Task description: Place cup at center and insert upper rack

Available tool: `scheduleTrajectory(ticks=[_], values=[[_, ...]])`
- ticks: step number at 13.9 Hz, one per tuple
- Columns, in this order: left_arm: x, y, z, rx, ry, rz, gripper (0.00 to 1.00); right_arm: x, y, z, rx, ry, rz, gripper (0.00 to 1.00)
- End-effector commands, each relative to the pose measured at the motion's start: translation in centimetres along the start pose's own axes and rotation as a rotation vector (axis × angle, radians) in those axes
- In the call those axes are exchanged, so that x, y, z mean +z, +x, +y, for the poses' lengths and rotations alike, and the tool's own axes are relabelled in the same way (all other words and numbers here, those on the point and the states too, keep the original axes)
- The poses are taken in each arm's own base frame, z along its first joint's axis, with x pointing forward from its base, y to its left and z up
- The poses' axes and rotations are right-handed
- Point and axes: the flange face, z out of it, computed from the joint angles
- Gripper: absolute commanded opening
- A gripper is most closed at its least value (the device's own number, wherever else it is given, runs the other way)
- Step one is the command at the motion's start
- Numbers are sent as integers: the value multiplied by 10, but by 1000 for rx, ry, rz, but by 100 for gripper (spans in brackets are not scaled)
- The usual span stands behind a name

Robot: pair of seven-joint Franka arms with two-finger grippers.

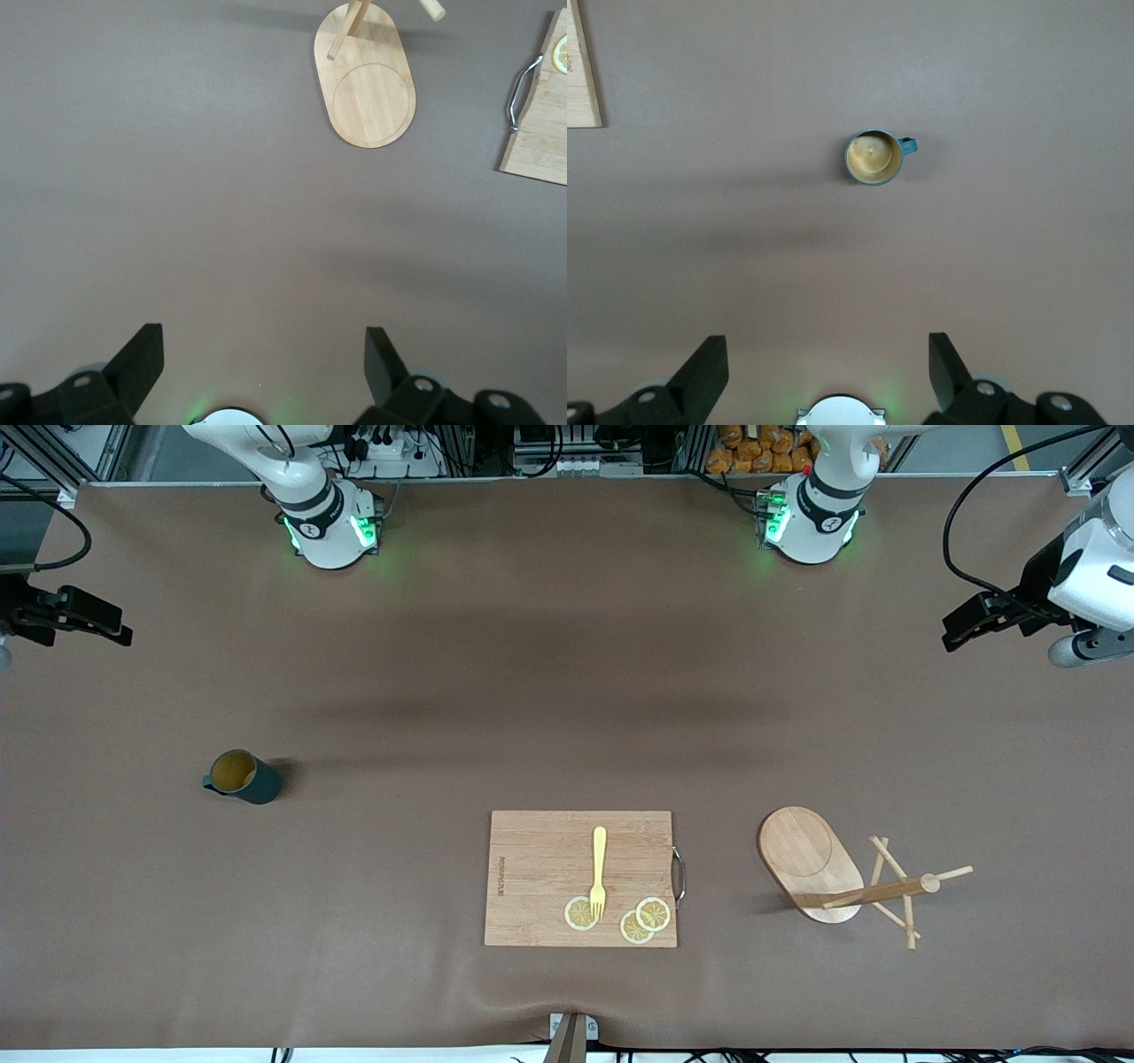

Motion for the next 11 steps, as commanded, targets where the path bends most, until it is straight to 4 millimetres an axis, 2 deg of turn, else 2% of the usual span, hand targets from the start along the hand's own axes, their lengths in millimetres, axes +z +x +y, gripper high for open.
scheduleTrajectory(ticks=[1, 5, 7, 11], values=[[-10, 2, 0, 4, 14, 20, 100, -4, -3, -3, 6, -10, -1, 100], [-20, 4, -3, -17, 15, 25, 100, -4, -3, -3, 6, -10, 0, 100], [-21, 12, -3, -17, 15, 0, 100, -5, -3, -3, 4, -10, 3, 100], [-23, 14, -6, -20, 14, 1, 100, -2, 1, -3, 4, -10, 6, 100]])
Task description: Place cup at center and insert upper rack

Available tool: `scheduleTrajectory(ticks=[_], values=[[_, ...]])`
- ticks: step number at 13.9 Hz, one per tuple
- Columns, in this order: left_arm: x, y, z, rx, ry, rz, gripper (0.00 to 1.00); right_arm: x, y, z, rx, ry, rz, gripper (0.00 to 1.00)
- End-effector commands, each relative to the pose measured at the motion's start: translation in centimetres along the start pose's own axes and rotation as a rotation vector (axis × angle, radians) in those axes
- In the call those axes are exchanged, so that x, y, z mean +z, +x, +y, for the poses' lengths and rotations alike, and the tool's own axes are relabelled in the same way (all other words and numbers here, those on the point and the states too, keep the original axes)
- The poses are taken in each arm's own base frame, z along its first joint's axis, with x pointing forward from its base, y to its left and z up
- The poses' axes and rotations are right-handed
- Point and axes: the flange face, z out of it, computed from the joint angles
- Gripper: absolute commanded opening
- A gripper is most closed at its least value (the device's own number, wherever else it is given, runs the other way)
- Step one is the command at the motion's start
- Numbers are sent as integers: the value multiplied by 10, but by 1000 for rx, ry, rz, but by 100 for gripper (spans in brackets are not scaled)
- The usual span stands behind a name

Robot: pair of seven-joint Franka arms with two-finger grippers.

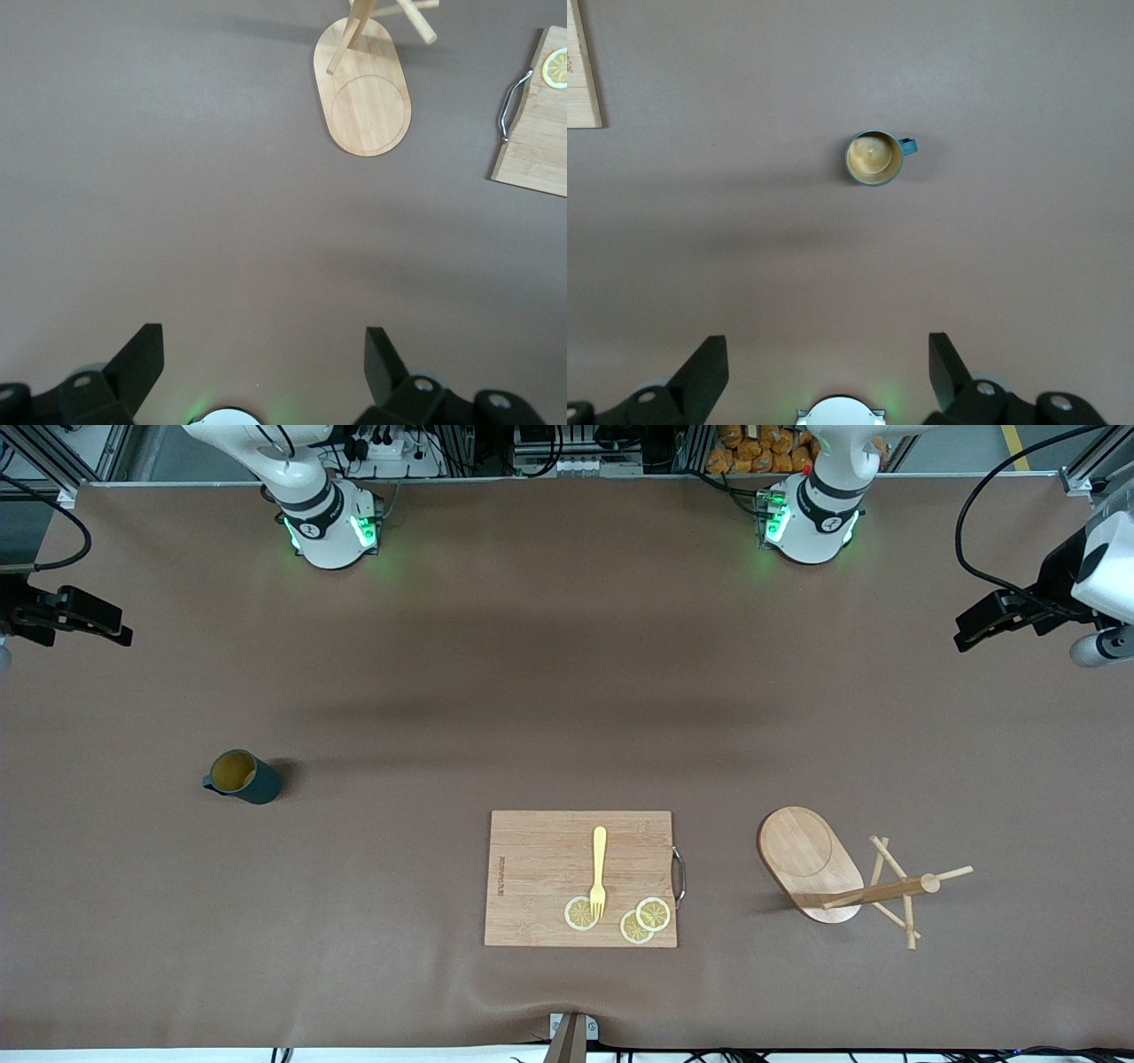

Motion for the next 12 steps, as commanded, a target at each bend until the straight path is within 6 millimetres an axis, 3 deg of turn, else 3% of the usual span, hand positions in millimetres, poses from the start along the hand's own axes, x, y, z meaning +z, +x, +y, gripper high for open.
scheduleTrajectory(ticks=[1, 7, 10, 12], values=[[-6, 4, -2, -9, 21, -2, 100, 1, 3, -1, 4, -10, 7, 100], [-1, 5, 0, -9, 21, -13, 100, 50, 35, 6, 4, -13, 35, 100], [1, 5, -1, -12, 23, -15, 100, 94, 58, 7, 6, -14, 9, 100], [1, 6, -3, -16, 23, -16, 100, 133, 72, 7, 4, -15, 4, 100]])
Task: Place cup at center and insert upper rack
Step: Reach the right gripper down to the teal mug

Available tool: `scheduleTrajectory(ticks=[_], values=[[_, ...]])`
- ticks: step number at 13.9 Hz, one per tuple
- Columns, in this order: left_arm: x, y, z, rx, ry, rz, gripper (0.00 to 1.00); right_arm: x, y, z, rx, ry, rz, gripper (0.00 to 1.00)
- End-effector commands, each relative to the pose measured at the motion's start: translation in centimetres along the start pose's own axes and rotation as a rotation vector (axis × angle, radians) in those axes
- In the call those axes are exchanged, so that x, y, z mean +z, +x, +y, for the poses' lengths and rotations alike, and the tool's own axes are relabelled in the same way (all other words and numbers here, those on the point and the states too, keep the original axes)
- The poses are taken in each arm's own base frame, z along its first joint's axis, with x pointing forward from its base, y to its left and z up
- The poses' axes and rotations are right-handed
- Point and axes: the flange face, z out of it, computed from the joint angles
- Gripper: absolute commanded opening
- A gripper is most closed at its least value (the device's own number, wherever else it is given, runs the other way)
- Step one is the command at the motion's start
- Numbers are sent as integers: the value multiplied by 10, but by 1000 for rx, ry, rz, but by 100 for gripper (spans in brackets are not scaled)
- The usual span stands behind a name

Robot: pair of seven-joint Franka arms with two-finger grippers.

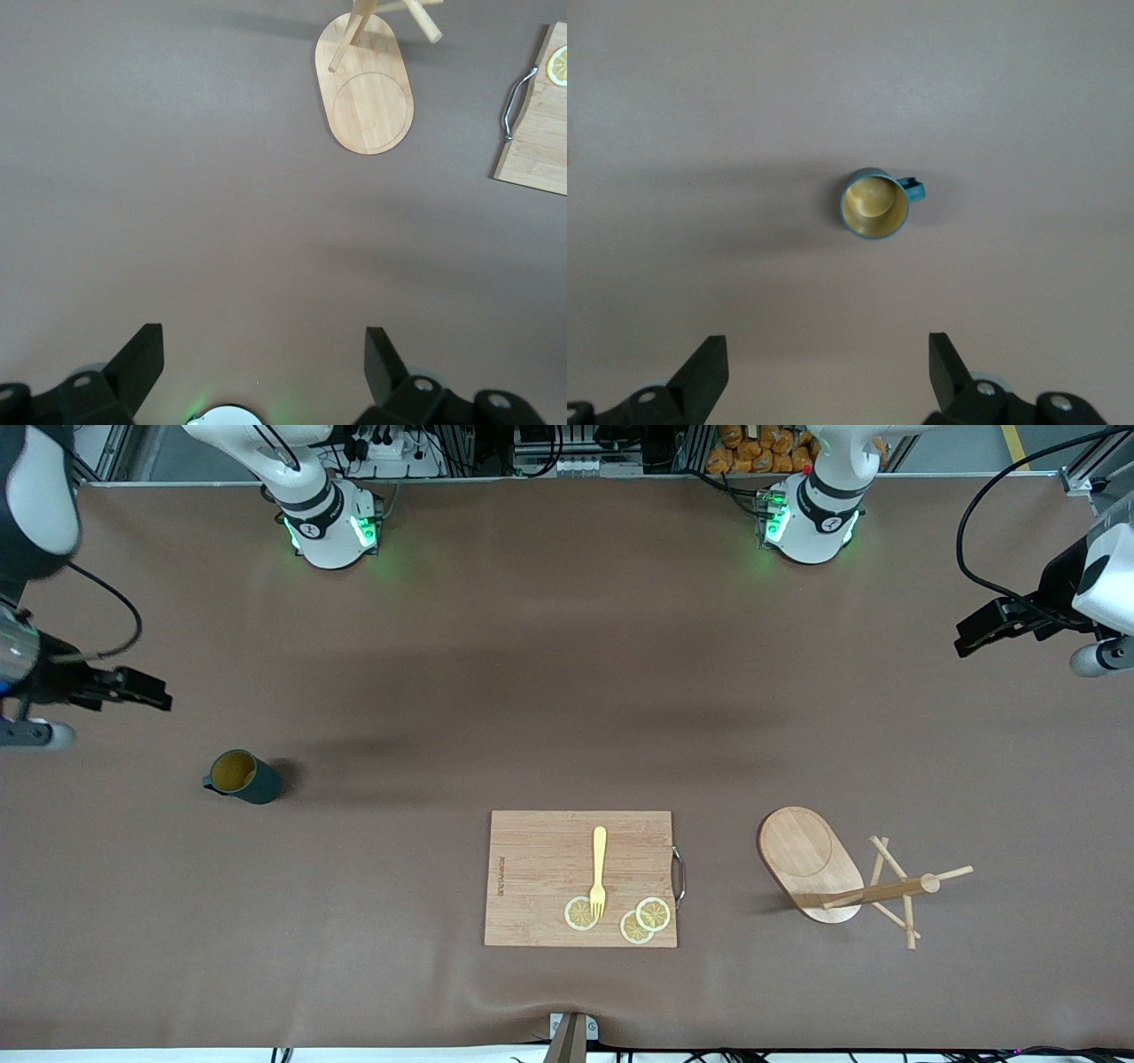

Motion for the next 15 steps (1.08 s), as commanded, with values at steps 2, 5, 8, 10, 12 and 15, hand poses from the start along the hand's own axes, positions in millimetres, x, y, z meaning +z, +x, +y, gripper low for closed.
scheduleTrajectory(ticks=[2, 5, 8, 10, 12, 15], values=[[-3, 1, -4, -15, 14, -3, 100, 76, 18, 4, 2, -11, 2, 100], [-2, 2, -3, -14, 9, -3, 100, 137, 32, 2, -3, -14, 20, 100], [-2, 2, -3, -8, 9, -3, 100, 184, 44, 2, -4, -16, 10, 100], [0, 4, -2, -6, 8, -3, 100, 203, 47, -1, -5, -10, -15, 100], [2, 5, -2, -6, 8, -5, 100, 219, 50, -2, -6, -9, -31, 100], [3, 6, -2, -6, 8, -6, 100, 237, 51, -4, -8, -9, -59, 100]])
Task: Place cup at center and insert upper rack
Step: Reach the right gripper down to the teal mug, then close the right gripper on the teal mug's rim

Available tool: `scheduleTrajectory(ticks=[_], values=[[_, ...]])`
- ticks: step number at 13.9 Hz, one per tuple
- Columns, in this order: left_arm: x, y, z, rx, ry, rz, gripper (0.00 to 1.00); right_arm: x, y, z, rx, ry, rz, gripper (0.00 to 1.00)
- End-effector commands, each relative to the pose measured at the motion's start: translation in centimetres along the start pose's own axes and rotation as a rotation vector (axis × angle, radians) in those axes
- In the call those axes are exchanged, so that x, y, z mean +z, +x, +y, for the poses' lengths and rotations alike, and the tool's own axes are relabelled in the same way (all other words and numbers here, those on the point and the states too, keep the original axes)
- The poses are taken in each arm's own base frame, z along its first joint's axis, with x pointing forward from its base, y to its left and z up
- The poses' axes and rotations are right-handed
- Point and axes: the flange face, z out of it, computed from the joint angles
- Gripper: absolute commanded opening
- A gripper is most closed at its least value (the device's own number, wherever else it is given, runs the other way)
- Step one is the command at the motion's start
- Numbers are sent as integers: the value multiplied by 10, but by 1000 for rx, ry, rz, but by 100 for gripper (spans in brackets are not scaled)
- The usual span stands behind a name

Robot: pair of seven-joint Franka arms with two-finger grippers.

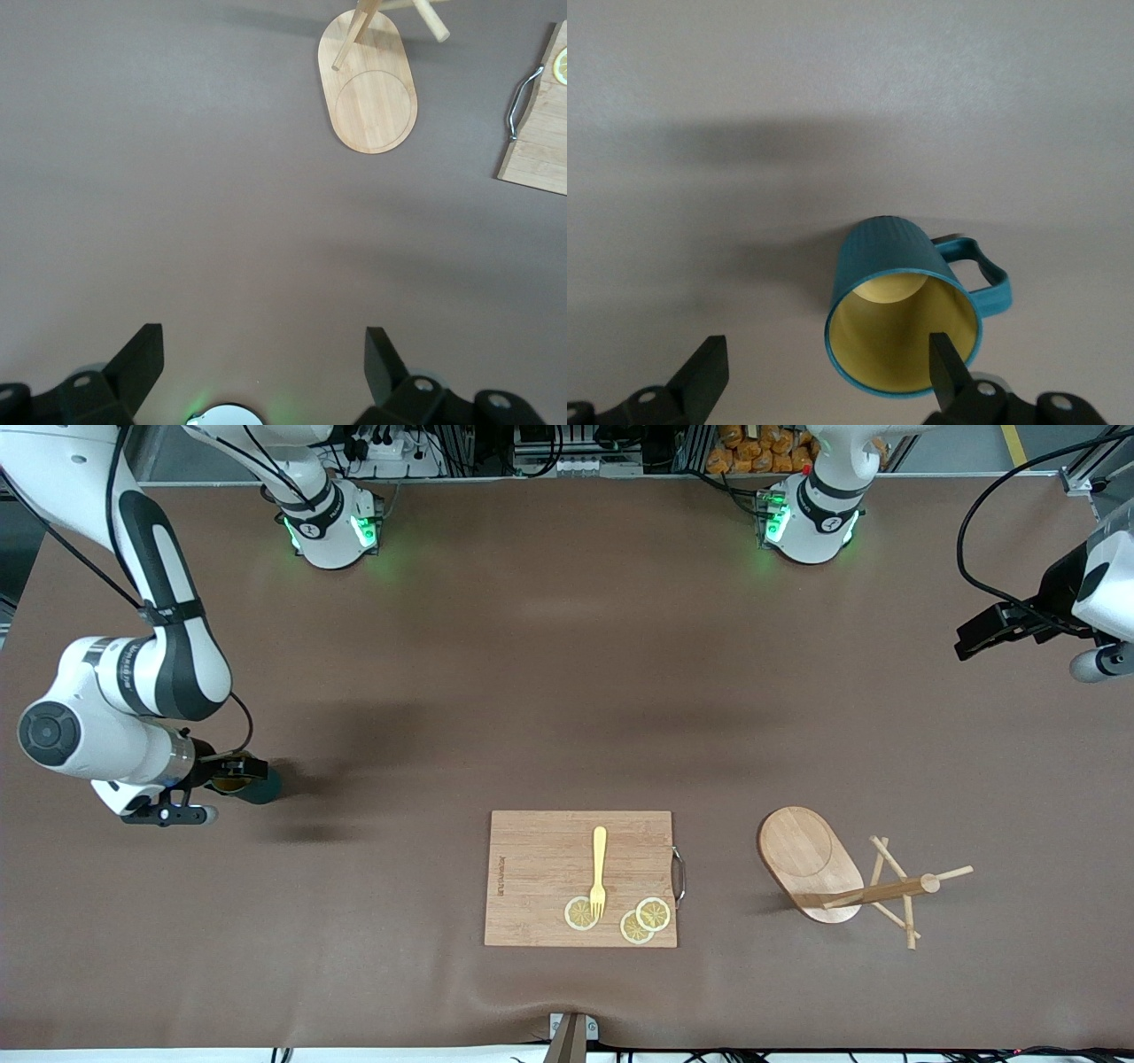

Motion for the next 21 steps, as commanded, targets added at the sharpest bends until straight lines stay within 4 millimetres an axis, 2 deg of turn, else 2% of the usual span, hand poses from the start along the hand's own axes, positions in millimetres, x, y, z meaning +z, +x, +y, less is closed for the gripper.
scheduleTrajectory(ticks=[1, 4, 7, 11, 14, 16, 21], values=[[0, 4, 1, 0, 7, -1, 100, 12, 2, -4, -5, 2, -13, 100], [-1, 3, 4, 6, 8, 4, 100, 22, 3, -4, -2, 4, -30, 100], [-2, 5, 6, 8, 3, 17, 100, 38, 3, -4, 4, 4, -56, 87], [0, 5, 7, 5, 1, 17, 100, 43, 3, -6, -1, 3, -71, 54], [2, 6, 2, -2, 5, 8, 100, 43, 3, -9, -8, 3, -74, 18], [-1, 4, 1, 2, 4, 12, 100, 41, 4, -9, -7, 2, -70, 0], [2, 5, 6, 4, 5, 8, 100, 37, 6, -8, -5, 1, -62, 0]])
